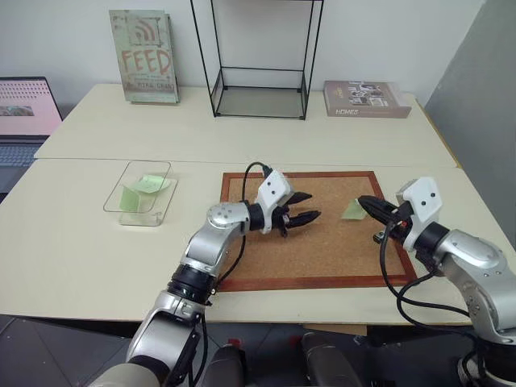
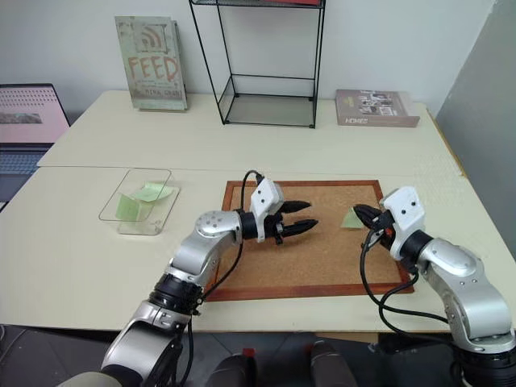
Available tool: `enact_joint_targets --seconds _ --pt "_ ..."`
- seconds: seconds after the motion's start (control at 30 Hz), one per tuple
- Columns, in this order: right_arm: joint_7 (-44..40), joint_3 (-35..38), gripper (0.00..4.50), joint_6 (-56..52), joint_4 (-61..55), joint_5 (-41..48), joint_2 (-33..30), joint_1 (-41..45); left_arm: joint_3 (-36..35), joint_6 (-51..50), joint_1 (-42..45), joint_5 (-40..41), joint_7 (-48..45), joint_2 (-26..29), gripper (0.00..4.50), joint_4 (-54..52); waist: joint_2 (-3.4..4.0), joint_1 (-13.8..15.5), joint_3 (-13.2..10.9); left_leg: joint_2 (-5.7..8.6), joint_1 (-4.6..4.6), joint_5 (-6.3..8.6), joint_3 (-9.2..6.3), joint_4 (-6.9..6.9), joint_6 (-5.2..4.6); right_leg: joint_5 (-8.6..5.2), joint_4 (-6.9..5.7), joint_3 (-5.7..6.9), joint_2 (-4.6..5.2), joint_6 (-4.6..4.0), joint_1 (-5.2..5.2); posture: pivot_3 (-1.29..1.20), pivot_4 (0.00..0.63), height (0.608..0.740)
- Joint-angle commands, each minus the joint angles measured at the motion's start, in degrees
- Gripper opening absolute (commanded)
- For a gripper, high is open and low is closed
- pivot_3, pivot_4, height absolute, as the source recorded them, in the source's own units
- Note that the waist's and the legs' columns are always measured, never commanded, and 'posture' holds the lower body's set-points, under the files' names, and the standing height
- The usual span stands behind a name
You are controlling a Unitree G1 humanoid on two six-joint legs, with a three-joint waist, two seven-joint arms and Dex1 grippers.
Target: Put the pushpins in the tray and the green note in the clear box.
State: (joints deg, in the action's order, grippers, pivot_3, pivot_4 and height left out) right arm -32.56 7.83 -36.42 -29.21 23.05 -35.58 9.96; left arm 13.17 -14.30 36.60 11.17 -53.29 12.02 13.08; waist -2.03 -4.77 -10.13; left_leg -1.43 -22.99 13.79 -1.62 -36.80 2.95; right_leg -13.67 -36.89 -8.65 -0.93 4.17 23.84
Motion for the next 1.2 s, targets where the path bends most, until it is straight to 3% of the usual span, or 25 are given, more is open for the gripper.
enact_joint_targets --seconds 0.03,0.17,0.57,1.2 --pt "-1.22 1.42 0.00 -1.96 -2.55 2.53 -1.75 2.39 -0.13 -0.03 1.92 2.06 -1.14 -1.46 3.71 -2.33 -0.01 0.01 -0.01 0.00 0.00 0.00 -0.01 0.00 0.00 0.00 0.00 0.00 0.00 0.01 0.00 0.00 0.150 0.740" --pt "-1.92 0.93 0.00 -3.56 -2.75 3.93 -2.78 4.40 0.41 0.80 2.94 1.92 -1.83 -2.87 4.39 -1.33 -0.01 0.01 -0.02 0.00 -0.02 0.00 0.00 -0.01 0.00 0.02 0.00 -0.01 0.00 0.04 0.01 0.00 0.150 0.740" --pt "-0.69 -0.71 0.00 -7.78 -5.32 7.02 -2.28 8.67 1.11 5.56 7.72 -0.68 0.07 -8.31 4.39 9.20 -0.02 0.02 -0.02 0.01 -0.02 0.00 -0.02 0.00 0.00 0.05 0.00 0.01 0.00 0.08 0.01 0.00 0.150 0.740" --pt "1.46 -1.70 0.00 -9.75 -7.43 8.42 -1.62 9.33 1.70 11.20 8.51 -1.50 -2.85 -9.06 1.00 14.72 -0.03 0.01 -0.03 0.01 -0.04 0.00 -0.01 -0.01 0.00 0.08 -0.01 0.00 0.00 0.13 0.03 0.00 0.150 0.740"
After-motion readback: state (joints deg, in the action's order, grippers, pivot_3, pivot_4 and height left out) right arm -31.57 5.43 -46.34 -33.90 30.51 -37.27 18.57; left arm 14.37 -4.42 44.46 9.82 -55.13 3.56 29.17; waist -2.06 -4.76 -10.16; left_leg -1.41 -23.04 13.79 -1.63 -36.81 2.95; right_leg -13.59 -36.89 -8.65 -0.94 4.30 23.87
